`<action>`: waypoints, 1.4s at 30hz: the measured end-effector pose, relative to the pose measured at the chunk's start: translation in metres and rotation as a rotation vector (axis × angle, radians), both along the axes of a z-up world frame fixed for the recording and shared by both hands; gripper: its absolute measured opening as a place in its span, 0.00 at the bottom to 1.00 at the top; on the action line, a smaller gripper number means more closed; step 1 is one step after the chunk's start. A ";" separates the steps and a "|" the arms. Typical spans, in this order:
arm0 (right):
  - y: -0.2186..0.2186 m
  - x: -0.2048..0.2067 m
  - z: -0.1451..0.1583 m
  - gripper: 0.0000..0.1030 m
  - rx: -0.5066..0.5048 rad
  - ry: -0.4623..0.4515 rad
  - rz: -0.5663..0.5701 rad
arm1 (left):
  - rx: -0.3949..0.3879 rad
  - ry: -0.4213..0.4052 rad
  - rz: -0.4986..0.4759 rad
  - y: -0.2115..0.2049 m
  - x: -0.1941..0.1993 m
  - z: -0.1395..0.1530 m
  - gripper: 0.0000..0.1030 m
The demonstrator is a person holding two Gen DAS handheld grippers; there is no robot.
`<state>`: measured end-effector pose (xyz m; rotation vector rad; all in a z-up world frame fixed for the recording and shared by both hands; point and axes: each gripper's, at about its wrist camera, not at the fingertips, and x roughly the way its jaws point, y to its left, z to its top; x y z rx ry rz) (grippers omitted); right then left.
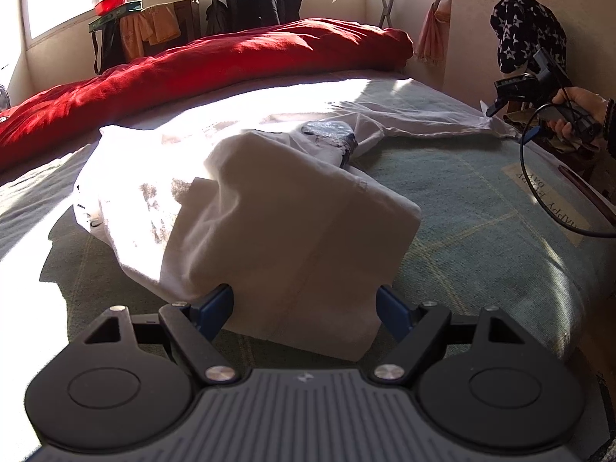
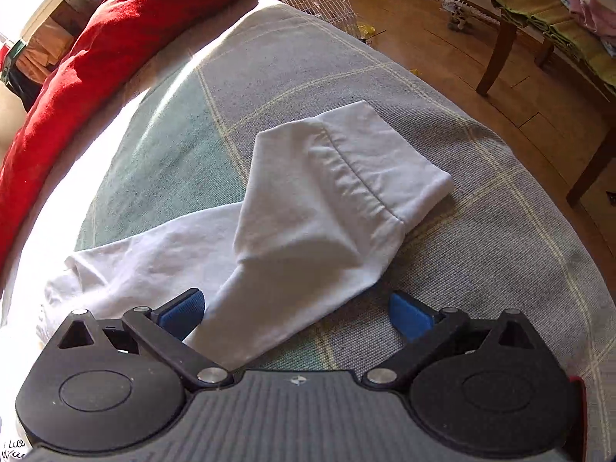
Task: Fold clothes
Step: 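Lay the sleeve cuff flat on the blanket with the right gripper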
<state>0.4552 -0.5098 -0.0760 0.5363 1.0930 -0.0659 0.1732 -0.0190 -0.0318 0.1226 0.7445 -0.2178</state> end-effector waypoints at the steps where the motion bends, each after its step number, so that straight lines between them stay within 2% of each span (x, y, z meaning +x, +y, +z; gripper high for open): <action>1: -0.003 -0.003 0.004 1.00 0.007 -0.027 -0.008 | 0.000 -0.001 0.008 0.001 0.000 0.000 0.79; 4: -0.021 -0.005 0.014 1.00 0.053 -0.144 -0.079 | 0.001 0.000 0.027 0.003 0.001 0.000 0.79; 7: -0.050 -0.001 -0.005 1.00 0.142 -0.143 -0.227 | 0.006 0.001 0.021 0.003 0.002 0.000 0.79; 9: -0.066 -0.005 -0.024 1.00 0.236 -0.158 -0.299 | 0.010 0.006 0.024 0.003 0.005 -0.002 0.79; 14: -0.092 -0.015 -0.051 1.00 0.455 -0.342 -0.390 | 0.024 0.015 0.026 -0.003 0.010 -0.006 0.79; 16: -0.100 -0.014 -0.059 1.00 0.508 -0.399 -0.418 | 0.027 0.013 0.017 -0.006 0.010 -0.005 0.79; 20: -0.106 -0.017 -0.064 1.00 0.535 -0.462 -0.434 | 0.028 0.003 0.000 -0.010 0.007 -0.002 0.79; 26: -0.098 -0.015 -0.059 1.00 0.456 -0.435 -0.325 | 0.026 0.009 0.005 -0.012 0.007 -0.004 0.79; 30: -0.094 -0.018 -0.057 0.95 0.416 -0.432 -0.333 | 0.024 0.007 0.008 -0.008 0.005 -0.003 0.79; 32: -0.090 -0.017 -0.053 0.90 0.366 -0.419 -0.326 | 0.025 0.008 0.024 -0.005 0.005 -0.003 0.79; 35: -0.087 -0.017 -0.048 0.67 0.269 -0.376 -0.330 | 0.017 0.009 0.038 -0.001 0.005 -0.005 0.79; 37: -0.086 -0.017 -0.048 0.37 0.210 -0.340 -0.331 | 0.019 0.008 0.033 -0.002 0.005 -0.005 0.79; 39: -0.090 -0.019 -0.050 0.19 0.189 -0.314 -0.336 | 0.022 0.007 0.028 -0.003 0.005 -0.005 0.79; 42: -0.093 -0.025 -0.052 0.18 0.223 -0.313 -0.353 | 0.021 0.004 0.021 -0.003 0.003 -0.004 0.79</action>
